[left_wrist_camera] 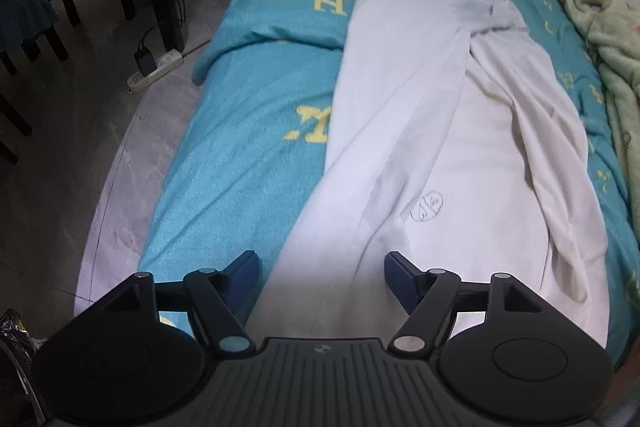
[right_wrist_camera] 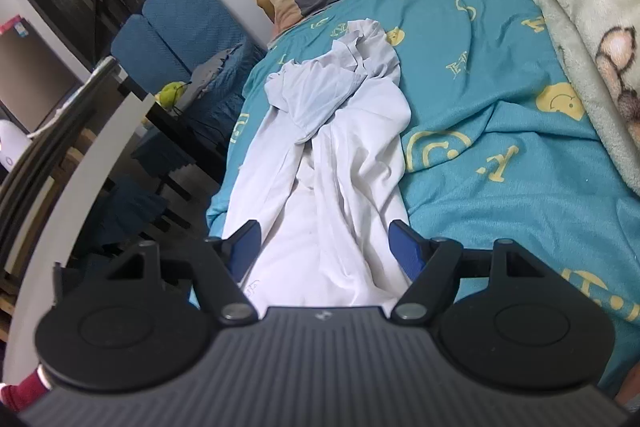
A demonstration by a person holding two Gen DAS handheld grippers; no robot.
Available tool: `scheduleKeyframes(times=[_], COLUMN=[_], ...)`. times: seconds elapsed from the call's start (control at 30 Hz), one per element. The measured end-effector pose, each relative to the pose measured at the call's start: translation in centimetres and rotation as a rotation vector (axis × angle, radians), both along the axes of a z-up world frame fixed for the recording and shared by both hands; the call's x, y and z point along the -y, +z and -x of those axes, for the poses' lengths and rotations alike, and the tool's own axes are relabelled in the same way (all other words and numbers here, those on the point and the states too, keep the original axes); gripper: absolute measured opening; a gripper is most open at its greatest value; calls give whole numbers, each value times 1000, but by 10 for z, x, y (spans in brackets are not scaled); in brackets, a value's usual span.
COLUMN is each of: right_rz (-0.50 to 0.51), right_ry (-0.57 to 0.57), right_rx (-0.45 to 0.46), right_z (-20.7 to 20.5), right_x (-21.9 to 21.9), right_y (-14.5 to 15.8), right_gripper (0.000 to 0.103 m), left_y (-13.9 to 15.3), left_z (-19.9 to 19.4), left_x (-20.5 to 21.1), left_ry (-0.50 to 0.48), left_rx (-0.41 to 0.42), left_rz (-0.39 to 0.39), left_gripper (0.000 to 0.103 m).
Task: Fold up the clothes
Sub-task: 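Release the T-shirt and withdraw both grippers above the folded shirt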
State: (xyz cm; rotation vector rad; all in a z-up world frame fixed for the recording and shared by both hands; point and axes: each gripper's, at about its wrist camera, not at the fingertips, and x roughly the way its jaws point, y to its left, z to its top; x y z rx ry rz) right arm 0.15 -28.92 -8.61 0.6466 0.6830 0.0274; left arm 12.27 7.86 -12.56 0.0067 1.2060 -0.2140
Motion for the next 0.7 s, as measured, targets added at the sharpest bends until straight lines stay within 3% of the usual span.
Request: scheduleKeyframes(times=[0.27,0.47,0.57,0.63,0.7], right_rz=[-64,-61,-62,-62,-59], right_ry=[-6,-25,-32,-35,-39], right_rx=[-6,-23,-47,-55,-63], right_z=[0,1,-2,-3,-4], right_x=[12,16,19,20,21], right_y=[-4,-6,-10,-12,-13], right_gripper=[72,72,72,72,72], left_y=[-4,1,1,4,7], left_z=[0,3,9,13,18], left_x=[8,17,24,30,36], left_ry=[-15,-35,-59,-82,-103], left_rx=[-55,-60,-69,-60,-39], left_rz=[-56,-65,-71,-84,-99], left_gripper=[72,63,50,33,22])
